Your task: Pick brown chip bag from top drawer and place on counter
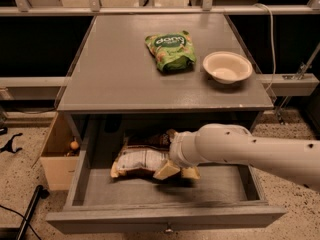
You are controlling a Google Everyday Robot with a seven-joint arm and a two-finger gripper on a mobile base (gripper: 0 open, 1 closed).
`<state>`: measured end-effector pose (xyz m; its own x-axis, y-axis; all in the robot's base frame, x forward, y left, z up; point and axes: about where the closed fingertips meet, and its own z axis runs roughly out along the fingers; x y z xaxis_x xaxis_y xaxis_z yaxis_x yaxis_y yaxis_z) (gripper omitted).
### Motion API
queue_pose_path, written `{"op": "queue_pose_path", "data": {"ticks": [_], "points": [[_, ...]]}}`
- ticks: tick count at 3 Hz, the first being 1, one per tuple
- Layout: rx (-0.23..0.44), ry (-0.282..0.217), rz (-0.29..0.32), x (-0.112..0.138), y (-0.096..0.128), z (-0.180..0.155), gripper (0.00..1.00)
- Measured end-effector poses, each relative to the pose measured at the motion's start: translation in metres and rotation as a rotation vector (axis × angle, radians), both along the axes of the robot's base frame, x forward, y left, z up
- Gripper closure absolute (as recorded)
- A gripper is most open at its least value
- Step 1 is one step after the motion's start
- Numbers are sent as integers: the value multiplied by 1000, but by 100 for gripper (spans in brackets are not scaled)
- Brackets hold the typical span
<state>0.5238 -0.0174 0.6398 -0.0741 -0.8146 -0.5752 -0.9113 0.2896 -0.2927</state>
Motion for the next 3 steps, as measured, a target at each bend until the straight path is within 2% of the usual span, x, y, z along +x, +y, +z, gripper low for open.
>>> {"op": "queue_pose_path", "data": {"ticks": [1,2,3], "points": [[-33,32,-5,9,2,-21,21],[-37,35,-4,11,3,-23,38],[-37,35,-4,11,3,-23,61]]}}
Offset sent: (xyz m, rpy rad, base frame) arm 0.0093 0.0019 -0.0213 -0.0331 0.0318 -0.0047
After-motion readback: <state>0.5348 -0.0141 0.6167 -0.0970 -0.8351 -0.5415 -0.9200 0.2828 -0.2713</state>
